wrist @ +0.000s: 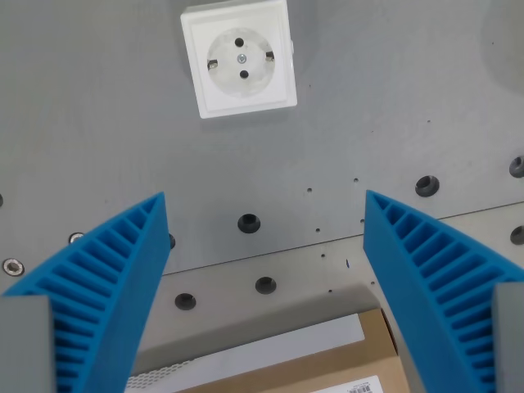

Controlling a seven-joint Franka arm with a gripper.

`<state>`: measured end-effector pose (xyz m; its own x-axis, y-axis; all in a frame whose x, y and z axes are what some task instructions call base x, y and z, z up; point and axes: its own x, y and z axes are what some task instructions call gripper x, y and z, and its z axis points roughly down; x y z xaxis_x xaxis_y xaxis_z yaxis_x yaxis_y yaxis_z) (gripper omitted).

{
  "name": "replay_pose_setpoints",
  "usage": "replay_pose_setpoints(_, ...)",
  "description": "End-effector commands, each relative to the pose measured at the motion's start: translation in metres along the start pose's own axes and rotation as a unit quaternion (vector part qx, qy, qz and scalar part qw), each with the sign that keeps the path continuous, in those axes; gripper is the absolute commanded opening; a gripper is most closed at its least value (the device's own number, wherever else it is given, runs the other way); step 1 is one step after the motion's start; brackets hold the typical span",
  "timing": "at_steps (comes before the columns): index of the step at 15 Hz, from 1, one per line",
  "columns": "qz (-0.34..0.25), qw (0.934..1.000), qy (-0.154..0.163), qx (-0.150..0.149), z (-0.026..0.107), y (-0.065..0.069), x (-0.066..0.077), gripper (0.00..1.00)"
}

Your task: Pick up the blue bag

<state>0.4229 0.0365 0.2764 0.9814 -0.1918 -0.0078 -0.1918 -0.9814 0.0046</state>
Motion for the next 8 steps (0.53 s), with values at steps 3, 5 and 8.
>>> replay_pose_setpoints(3, 0.000, 1.0000, 0.002, 0.000, -0.0016, 0.0001, 0.0003, 1.00)
replay_pose_setpoints(5, 0.001, 1.0000, 0.003, 0.000, -0.0011, 0.0004, 0.0010, 1.00)
replay_pose_setpoints(8, 0.003, 1.0000, 0.004, 0.001, 0.0011, 0.0019, 0.0048, 1.00)
